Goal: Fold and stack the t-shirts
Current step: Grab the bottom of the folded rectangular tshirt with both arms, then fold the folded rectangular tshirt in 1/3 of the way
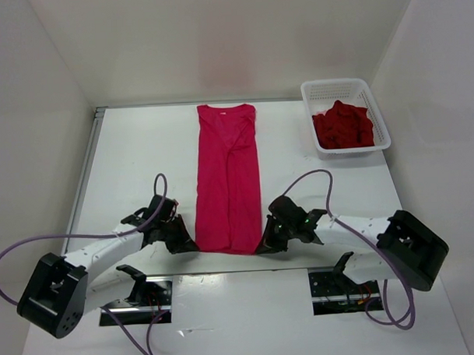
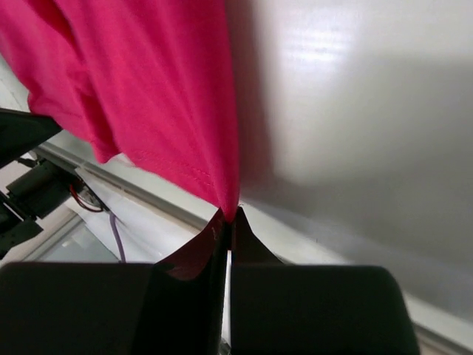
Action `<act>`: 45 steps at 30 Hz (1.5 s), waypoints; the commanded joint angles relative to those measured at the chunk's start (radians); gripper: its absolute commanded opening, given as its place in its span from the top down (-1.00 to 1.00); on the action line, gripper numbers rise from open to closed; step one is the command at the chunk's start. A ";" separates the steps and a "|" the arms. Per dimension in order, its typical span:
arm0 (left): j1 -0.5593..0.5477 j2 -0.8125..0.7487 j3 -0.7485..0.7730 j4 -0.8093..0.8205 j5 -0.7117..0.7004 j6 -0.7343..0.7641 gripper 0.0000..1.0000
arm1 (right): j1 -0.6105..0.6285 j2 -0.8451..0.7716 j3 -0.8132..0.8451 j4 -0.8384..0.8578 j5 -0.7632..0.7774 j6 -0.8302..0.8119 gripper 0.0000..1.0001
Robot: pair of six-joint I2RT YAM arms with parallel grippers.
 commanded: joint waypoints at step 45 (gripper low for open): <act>0.248 0.898 1.103 0.141 -0.168 0.297 0.42 | -0.520 0.877 1.258 -0.279 -0.016 -0.619 0.80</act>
